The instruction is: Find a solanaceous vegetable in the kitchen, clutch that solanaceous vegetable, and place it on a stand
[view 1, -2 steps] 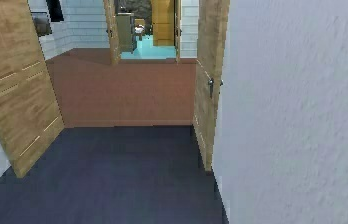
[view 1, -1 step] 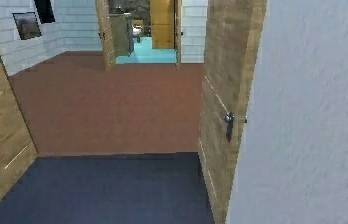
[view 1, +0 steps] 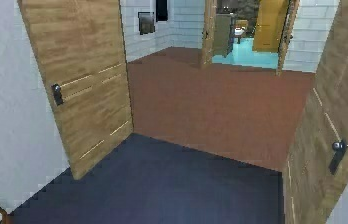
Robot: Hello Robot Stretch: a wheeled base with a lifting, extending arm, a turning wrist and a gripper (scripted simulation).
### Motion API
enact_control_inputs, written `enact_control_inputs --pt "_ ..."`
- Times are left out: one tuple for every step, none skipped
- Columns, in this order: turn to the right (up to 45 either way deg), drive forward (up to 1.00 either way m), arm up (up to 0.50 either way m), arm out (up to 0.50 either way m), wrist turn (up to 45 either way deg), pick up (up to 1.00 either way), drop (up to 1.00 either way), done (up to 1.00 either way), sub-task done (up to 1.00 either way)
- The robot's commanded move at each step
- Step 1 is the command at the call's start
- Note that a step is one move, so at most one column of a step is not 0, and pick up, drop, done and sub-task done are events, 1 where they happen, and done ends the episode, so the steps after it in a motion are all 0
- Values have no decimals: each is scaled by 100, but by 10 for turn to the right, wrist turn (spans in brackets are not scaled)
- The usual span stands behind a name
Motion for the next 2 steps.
enact_control_inputs --pt "0 100 0 0 0 0 0 0 0" --pt "0 100 0 0 0 0 0 0 0"
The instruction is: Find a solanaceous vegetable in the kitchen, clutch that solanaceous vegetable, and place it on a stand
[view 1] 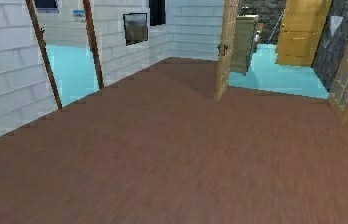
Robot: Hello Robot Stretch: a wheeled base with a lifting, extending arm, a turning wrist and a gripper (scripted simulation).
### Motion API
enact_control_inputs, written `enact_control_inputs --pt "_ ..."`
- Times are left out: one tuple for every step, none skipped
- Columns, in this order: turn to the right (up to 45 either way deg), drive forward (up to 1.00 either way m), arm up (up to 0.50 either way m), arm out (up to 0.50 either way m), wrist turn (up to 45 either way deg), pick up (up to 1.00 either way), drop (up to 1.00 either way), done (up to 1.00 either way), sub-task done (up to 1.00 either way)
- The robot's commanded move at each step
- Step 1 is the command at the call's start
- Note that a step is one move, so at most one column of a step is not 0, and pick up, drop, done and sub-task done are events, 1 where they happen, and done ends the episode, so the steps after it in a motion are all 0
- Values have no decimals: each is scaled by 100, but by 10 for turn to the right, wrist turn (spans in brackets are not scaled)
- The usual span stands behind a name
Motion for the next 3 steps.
enact_control_inputs --pt "-120 0 0 0 0 0 0 0 0" --pt "-30 0 0 0 0 0 0 0 0" --pt "0 15 0 0 0 0 0 0 0"
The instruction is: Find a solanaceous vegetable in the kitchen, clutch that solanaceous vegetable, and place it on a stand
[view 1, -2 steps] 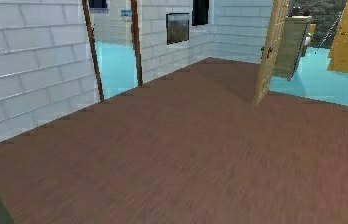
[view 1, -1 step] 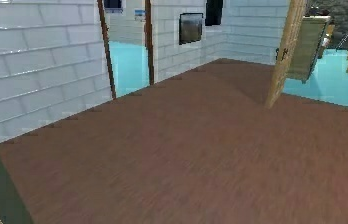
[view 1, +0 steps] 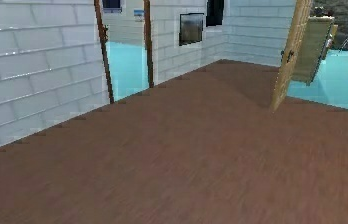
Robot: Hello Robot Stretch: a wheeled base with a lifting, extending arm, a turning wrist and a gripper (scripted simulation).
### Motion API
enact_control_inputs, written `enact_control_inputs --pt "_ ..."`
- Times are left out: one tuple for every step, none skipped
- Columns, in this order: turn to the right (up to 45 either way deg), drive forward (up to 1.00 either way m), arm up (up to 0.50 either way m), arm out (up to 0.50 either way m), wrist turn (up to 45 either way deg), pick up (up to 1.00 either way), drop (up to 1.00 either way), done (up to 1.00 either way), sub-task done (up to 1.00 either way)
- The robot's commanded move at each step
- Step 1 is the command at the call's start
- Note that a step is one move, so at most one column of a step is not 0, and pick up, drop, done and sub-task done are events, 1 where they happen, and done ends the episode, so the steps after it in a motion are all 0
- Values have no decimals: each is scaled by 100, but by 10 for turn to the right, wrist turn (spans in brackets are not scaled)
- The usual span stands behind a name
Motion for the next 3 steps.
enact_control_inputs --pt "450 0 0 0 0 0 0 0 0" --pt "120 0 0 0 0 0 0 0 0" --pt "0 25 0 0 0 0 0 0 0"
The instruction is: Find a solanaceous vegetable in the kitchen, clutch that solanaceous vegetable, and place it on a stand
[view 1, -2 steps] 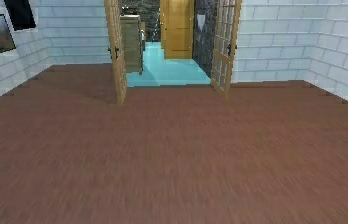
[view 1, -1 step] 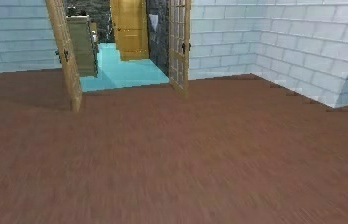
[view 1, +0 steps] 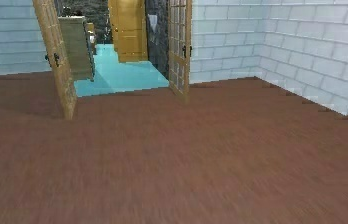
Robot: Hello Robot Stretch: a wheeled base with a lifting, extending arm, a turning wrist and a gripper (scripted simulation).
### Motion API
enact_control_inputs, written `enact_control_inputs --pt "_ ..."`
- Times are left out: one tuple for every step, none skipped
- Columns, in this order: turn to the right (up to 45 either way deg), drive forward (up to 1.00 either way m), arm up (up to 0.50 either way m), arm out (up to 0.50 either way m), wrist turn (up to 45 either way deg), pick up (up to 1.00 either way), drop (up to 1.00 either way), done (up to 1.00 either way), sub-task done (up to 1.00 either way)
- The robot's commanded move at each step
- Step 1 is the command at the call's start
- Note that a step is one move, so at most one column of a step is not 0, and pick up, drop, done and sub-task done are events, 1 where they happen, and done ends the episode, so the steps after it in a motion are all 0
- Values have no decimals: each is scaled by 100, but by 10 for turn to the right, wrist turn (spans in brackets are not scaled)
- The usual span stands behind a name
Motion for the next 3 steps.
enact_control_inputs --pt "-450 0 0 0 0 0 0 0 0" --pt "-150 0 0 0 0 0 0 0 0" --pt "-30 0 0 0 0 0 0 0 0"
